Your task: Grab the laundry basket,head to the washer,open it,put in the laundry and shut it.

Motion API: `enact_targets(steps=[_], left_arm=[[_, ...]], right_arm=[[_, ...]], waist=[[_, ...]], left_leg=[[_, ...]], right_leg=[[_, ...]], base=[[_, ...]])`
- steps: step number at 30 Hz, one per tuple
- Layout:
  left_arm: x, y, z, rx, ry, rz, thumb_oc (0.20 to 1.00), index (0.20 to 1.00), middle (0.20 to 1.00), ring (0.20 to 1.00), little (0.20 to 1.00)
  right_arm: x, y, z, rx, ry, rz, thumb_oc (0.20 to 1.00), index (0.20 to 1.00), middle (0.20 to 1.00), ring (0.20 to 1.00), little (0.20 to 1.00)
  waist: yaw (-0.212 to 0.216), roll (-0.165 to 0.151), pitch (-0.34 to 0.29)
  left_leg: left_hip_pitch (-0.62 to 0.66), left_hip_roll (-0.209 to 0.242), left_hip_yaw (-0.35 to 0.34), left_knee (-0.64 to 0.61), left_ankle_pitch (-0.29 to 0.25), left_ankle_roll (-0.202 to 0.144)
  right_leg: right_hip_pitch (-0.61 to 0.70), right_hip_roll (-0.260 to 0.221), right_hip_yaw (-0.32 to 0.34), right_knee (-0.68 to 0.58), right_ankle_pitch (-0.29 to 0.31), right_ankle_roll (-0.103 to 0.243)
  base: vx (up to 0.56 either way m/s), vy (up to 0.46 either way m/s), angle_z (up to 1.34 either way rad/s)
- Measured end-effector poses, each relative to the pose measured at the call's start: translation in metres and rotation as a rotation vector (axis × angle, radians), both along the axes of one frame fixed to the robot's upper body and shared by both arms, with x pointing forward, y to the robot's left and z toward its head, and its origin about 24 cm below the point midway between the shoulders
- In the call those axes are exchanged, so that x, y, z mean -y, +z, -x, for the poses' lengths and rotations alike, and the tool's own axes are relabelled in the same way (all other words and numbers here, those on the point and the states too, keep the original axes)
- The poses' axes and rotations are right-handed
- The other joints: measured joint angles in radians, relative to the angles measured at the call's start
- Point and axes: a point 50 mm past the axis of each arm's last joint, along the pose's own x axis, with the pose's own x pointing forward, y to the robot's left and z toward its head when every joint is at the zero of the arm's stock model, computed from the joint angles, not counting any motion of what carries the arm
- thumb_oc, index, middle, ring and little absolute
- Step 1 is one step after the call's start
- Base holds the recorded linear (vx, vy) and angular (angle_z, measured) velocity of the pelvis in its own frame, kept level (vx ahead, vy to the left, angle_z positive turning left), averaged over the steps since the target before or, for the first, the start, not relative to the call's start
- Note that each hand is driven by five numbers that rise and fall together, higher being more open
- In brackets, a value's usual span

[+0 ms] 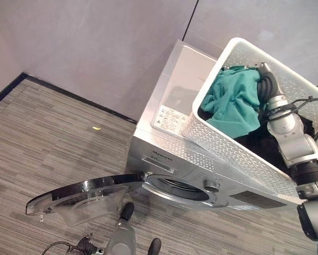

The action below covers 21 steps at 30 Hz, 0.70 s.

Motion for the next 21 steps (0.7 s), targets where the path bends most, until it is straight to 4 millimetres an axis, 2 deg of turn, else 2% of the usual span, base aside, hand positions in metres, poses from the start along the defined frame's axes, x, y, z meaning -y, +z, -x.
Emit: enact_targets(steps=[4, 5, 7, 9, 15, 19, 20, 21], left_arm=[[0.002, -0.001, 0.001, -0.004, 0.002, 0.006, 1.0, 1.0, 1.0, 1.0, 1.0], [0.003, -0.001, 0.0, -0.005, -0.001, 0.014, 1.0, 1.0, 1.0, 1.0, 1.0], [0.005, -0.002, 0.0, -0.012, -0.004, 0.028, 1.0, 1.0, 1.0, 1.0, 1.0], [0.005, -0.003, 0.003, -0.029, -0.01, 0.036, 1.0, 1.0, 1.0, 1.0, 1.0], [0.006, -0.005, 0.011, -0.072, -0.011, 0.061, 1.0, 1.0, 1.0, 1.0, 1.0], [0.011, -0.008, 0.014, -0.086, -0.011, 0.081, 1.0, 1.0, 1.0, 1.0, 1.0], [0.012, -0.008, 0.014, -0.088, -0.012, 0.084, 1.0, 1.0, 1.0, 1.0, 1.0], [0.012, -0.008, 0.015, -0.088, -0.013, 0.085, 1.0, 1.0, 1.0, 1.0, 1.0]], right_arm=[[-0.011, 0.003, -0.008, -0.071, 0.075, 0.022, 0.2, 0.2, 0.2, 0.2, 0.2], [-0.009, 0.002, -0.014, -0.154, 0.071, 0.129, 0.2, 0.2, 0.2, 0.2, 0.2], [-0.007, 0.003, -0.017, -0.217, 0.068, 0.19, 0.2, 0.2, 0.2, 0.2, 0.2], [-0.005, -0.004, -0.022, -0.298, 0.067, 0.208, 0.2, 0.2, 0.2, 0.2, 0.2], [-0.007, -0.021, -0.021, -0.455, 0.121, 0.287, 0.2, 0.2, 0.2, 0.2, 0.2], [-0.004, -0.02, -0.021, -0.458, 0.134, 0.211, 0.2, 0.2, 0.2, 0.2, 0.2], [0.001, -0.02, -0.02, -0.442, 0.143, 0.097, 0.2, 0.2, 0.2, 0.2, 0.2], [0.004, -0.02, -0.02, -0.439, 0.142, 0.055, 0.2, 0.2, 0.2, 0.2, 0.2]], waist=[[0.003, 0.003, -0.001], [0.003, 0.007, -0.002], [0.002, 0.011, -0.002], [0.001, 0.012, -0.003], [-0.006, 0.02, -0.017], [-0.008, 0.041, -0.03], [-0.008, 0.045, -0.037], [-0.008, 0.047, -0.039]], left_leg=[[0.005, -0.001, 0.0, 0.003, 0.0, 0.0], [0.008, -0.002, 0.0, 0.004, 0.0, 0.0], [0.01, -0.003, 0.001, 0.003, 0.0, 0.0], [0.018, -0.004, 0.0, 0.003, 0.0, 0.0], [0.034, -0.007, -0.003, 0.002, -0.002, 0.002], [0.034, -0.008, -0.003, 0.003, -0.004, 0.006], [0.034, -0.009, -0.007, 0.002, -0.004, 0.006], [0.033, -0.01, -0.009, 0.002, -0.004, 0.006]], right_leg=[[0.011, 0.0, -0.007, 0.0, 0.0, 0.001], [0.017, -0.001, -0.013, 0.0, 0.002, 0.007], [0.022, -0.002, -0.021, 0.0, 0.0, 0.007], [0.032, -0.002, -0.027, 0.0, 0.0, 0.006], [0.051, -0.003, -0.032, 0.008, -0.002, 0.005], [0.051, -0.003, -0.032, 0.009, -0.003, 0.005], [0.052, -0.003, -0.037, 0.008, -0.004, 0.003], [0.053, -0.003, -0.04, 0.009, -0.004, 0.003]], base=[[0.0, -0.008, 0.05], [0.0, -0.006, 0.13], [0.0, -0.003, 0.12], [0.0, -0.001, 0.08], [0.0, 0.0, 0.02], [0.0, 0.003, 0.01], [0.01, 0.006, 0.06], [0.0, -0.001, 0.08]])
